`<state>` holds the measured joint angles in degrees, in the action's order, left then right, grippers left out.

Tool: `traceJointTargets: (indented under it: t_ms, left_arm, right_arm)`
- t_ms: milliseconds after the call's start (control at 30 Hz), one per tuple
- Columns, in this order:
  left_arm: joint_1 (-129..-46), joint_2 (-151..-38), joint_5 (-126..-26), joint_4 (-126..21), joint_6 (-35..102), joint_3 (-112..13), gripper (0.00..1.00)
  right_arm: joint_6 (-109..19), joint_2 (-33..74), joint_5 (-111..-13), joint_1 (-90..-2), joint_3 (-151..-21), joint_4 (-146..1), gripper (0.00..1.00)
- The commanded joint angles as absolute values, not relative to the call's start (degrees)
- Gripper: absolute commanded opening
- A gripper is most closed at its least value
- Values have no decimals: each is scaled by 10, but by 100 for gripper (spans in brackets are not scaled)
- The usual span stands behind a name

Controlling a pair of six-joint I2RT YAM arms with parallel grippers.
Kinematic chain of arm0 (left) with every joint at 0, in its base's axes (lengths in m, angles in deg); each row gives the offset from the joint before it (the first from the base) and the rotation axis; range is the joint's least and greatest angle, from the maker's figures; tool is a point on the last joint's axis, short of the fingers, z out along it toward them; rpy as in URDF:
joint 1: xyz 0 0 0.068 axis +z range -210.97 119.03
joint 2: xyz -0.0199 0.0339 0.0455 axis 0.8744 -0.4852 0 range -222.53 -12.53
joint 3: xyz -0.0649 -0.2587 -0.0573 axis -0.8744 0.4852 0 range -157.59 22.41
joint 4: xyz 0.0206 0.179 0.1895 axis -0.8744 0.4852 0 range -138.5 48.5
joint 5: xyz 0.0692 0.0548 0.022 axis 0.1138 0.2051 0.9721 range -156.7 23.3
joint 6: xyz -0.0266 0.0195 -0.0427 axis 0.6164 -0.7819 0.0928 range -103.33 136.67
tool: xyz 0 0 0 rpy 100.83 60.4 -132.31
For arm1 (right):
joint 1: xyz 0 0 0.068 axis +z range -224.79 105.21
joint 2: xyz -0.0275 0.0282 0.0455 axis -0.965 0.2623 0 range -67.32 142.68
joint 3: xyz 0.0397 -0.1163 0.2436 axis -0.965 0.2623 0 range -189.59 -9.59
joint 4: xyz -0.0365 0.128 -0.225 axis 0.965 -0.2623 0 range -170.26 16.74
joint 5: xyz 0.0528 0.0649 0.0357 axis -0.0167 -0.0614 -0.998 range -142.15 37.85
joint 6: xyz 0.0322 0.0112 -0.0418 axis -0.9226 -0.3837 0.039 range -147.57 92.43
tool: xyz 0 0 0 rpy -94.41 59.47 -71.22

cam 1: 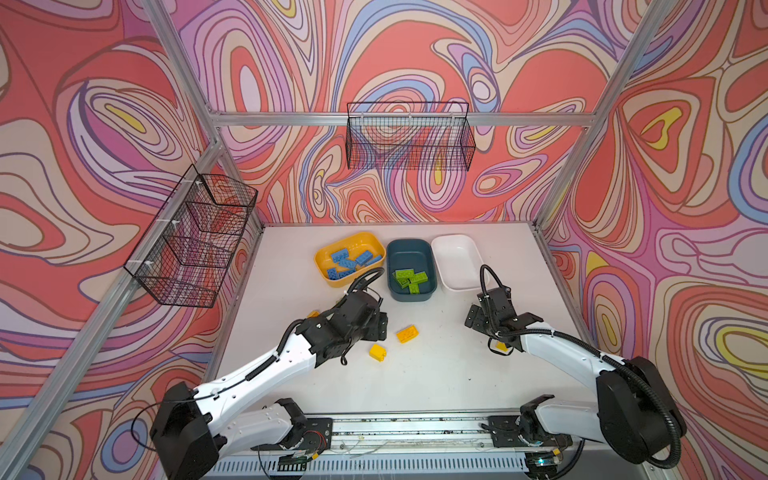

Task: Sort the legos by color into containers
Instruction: 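Close the right gripper on the lime-green 2x4 brick while the left arm withdraws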

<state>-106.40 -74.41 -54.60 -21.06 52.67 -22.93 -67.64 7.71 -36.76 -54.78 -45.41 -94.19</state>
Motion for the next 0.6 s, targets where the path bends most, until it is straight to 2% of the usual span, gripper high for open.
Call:
traceJointTargets:
  t_ms: [0, 200, 567]
  left_arm:
    - [-1064, -693, -508, -206, 551, -193, 86]
    - [-1065, -642, -498, -204, 563, -143, 86]
    - [-1065, -684, -496, -214, 555, -147, 86]
  right_arm:
    - [-689, 104, -353, -552, -471, -907, 98]
    - [-686, 147, -358, -554, -486, -883, 93]
    - [-654, 191, -349, -554, -492, -883, 83]
